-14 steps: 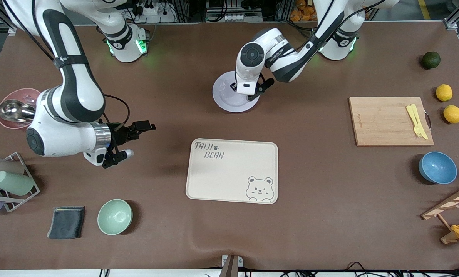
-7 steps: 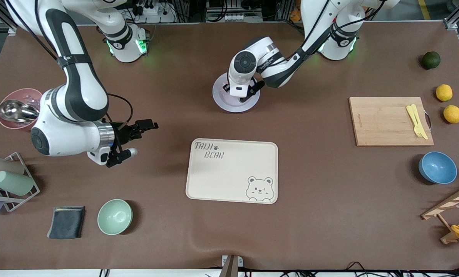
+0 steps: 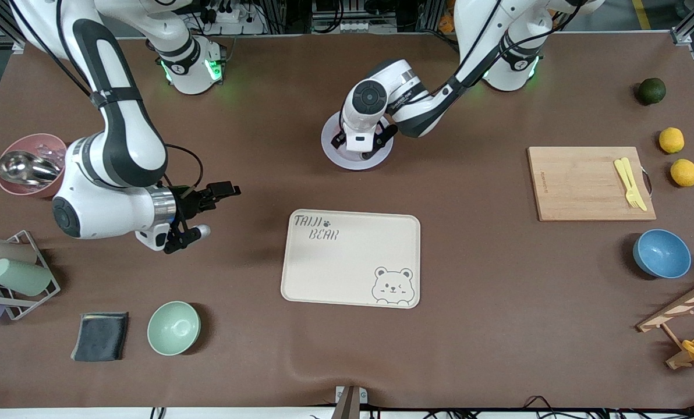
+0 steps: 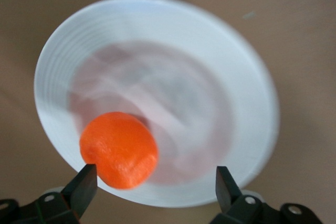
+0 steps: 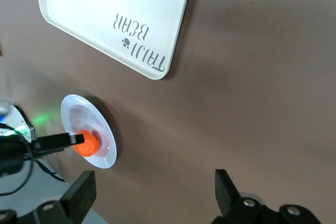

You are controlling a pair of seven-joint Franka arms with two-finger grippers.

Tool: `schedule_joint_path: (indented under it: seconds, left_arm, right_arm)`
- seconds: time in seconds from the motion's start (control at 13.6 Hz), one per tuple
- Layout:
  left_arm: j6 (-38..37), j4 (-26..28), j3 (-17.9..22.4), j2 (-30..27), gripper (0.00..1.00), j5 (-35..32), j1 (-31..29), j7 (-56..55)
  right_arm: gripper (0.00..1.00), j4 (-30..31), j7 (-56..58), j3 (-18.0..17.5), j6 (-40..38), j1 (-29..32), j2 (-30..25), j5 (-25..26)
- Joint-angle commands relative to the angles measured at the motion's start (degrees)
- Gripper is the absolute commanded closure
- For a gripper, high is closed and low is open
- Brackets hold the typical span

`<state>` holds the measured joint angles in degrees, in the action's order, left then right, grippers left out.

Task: Place orange and plate with both arms
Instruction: 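Withdraw the left gripper while the right gripper reaches the plate rim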

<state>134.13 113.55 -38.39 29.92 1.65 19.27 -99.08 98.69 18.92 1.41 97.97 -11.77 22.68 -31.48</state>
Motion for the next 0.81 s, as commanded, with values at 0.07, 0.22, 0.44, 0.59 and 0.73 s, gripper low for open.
schedule_joint_path:
  seconds: [0.07, 0.22, 0.44, 0.59, 0.73]
  left_arm:
    - [-13.93, -8.14, 1.83, -7.32, 0.0, -7.6, -4.48, -1.38]
    - [-22.46, -16.74, 1.74, -7.68, 0.0, -13.32, -8.79, 1.24]
    - [-32.32, -28.0, 1.65, -8.38, 0.0, -14.66, -16.6, 15.35]
    - [-33.67, -29.88, 1.3, -10.49, 0.0, -14.57, -23.36, 25.29]
    - [-34.19, -29.71, 1.39, -14.43, 0.0, -13.96, -29.44, 36.79]
  right_arm:
    - [0.0, 3.68, 3.13, -0.44, 0.46, -3.59, -1.41, -1.03]
    - [0.0, 4.93, 3.41, -0.53, 1.25, -6.76, -1.5, -1.56]
    - [0.0, 9.73, 2.88, -0.44, 4.04, -11.68, -2.72, -4.62]
    - [0.0, 17.55, 2.88, -0.53, 10.28, -14.31, -5.97, -9.36]
    - [0.0, 23.27, 2.79, -0.53, 15.29, -18.89, -8.7, -12.63]
